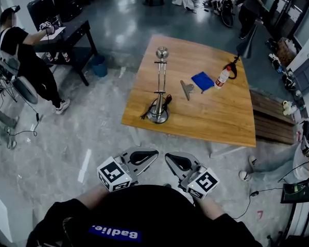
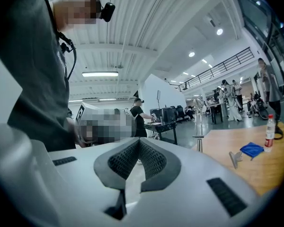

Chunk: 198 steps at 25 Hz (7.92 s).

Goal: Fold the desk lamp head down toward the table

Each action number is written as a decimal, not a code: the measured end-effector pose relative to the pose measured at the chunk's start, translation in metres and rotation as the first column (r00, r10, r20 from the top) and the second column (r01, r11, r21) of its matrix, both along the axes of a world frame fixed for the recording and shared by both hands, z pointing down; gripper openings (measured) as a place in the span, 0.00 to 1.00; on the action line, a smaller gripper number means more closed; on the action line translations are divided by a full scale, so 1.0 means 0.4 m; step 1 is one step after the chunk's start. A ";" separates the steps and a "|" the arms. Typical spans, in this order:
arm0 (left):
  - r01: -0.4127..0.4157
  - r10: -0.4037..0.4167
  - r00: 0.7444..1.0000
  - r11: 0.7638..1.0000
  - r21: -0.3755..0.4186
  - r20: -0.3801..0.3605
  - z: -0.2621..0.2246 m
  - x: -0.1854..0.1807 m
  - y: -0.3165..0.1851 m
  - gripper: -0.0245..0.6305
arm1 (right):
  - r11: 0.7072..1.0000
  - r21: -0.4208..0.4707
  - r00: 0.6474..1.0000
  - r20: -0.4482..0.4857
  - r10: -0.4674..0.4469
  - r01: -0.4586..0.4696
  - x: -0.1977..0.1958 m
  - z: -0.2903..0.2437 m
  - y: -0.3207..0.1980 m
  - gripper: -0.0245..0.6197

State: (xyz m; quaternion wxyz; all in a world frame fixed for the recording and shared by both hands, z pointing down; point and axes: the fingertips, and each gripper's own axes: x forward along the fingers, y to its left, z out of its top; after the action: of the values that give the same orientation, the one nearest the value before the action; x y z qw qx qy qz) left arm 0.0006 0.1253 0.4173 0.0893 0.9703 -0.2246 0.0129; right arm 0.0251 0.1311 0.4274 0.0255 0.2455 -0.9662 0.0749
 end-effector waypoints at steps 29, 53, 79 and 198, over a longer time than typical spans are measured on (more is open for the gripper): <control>0.071 -0.071 0.997 0.995 0.070 0.001 -0.074 -0.080 -0.364 0.05 | 1.000 -0.028 0.997 -0.083 0.008 -0.010 -0.021 0.027 -0.327 0.05; 0.141 -0.142 0.989 0.990 0.009 0.043 -0.028 -0.088 -0.782 0.05 | 1.000 -0.016 0.978 -0.207 -0.027 0.024 -0.042 0.168 -0.730 0.06; 0.096 -0.092 0.995 0.973 -0.209 0.028 -0.004 -0.029 -0.918 0.16 | 0.994 -0.033 0.948 -0.298 -0.112 0.106 -0.103 0.324 -0.795 0.21; -0.033 0.037 0.998 0.997 0.068 -0.049 -0.075 -0.044 -0.126 0.05 | 0.996 -0.049 0.991 0.102 0.085 -0.081 -0.025 -0.102 -0.145 0.05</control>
State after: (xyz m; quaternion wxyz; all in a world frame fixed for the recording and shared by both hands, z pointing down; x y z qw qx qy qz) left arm -0.0171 0.0749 0.3875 0.0619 0.9765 -0.2055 -0.0175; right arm 0.0150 0.0732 0.3865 -0.0225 0.2805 -0.9532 0.1102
